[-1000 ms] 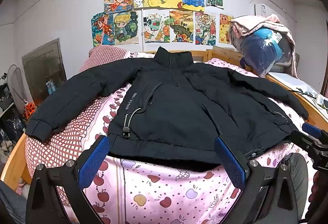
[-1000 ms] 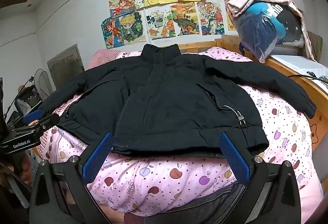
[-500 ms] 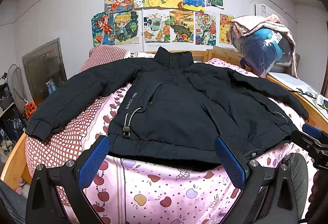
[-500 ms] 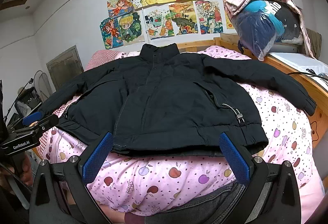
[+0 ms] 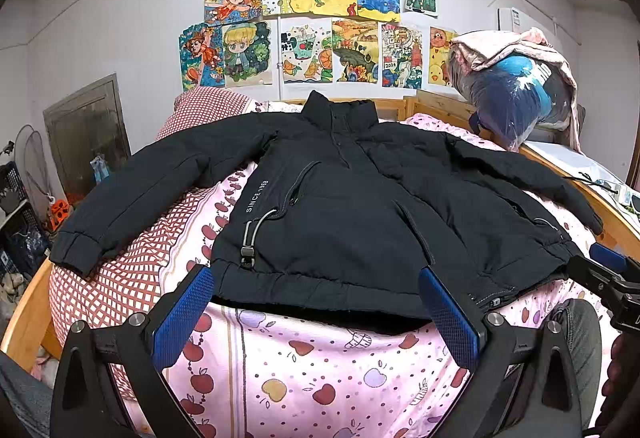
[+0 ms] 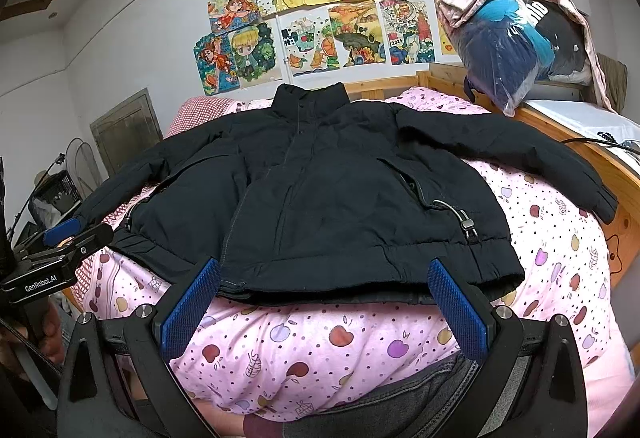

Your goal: Fold large clothes

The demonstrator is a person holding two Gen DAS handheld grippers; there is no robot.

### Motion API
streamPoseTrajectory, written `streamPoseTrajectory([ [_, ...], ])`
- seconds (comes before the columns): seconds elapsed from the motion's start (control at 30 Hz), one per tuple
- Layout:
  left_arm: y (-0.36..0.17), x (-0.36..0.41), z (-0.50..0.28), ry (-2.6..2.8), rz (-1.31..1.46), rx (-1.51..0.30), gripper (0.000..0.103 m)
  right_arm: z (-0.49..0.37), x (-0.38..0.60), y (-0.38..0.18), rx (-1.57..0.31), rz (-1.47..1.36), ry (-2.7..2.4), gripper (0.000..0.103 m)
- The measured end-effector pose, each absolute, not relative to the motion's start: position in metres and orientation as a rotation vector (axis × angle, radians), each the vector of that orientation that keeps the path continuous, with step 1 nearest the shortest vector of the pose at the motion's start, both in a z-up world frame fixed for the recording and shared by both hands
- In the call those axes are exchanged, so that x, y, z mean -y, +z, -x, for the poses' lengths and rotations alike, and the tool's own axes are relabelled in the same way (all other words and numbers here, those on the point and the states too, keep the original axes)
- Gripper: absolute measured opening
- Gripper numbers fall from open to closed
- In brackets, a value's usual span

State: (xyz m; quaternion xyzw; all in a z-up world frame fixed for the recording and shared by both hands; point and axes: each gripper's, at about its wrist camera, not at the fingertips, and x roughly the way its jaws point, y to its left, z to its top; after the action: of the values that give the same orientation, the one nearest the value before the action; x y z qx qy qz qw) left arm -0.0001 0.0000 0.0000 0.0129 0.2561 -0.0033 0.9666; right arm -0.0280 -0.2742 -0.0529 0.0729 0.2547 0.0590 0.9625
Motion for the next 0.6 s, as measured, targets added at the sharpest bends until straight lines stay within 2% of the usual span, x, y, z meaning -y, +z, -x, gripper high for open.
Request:
streamPoseTrajectory([
  [0.6, 0.0, 0.0, 0.0, -0.007, -0.026, -0.518, 0.103, 0.029, 0.276, -0.062, -0.522, -0.151, 0.118, 0.102],
])
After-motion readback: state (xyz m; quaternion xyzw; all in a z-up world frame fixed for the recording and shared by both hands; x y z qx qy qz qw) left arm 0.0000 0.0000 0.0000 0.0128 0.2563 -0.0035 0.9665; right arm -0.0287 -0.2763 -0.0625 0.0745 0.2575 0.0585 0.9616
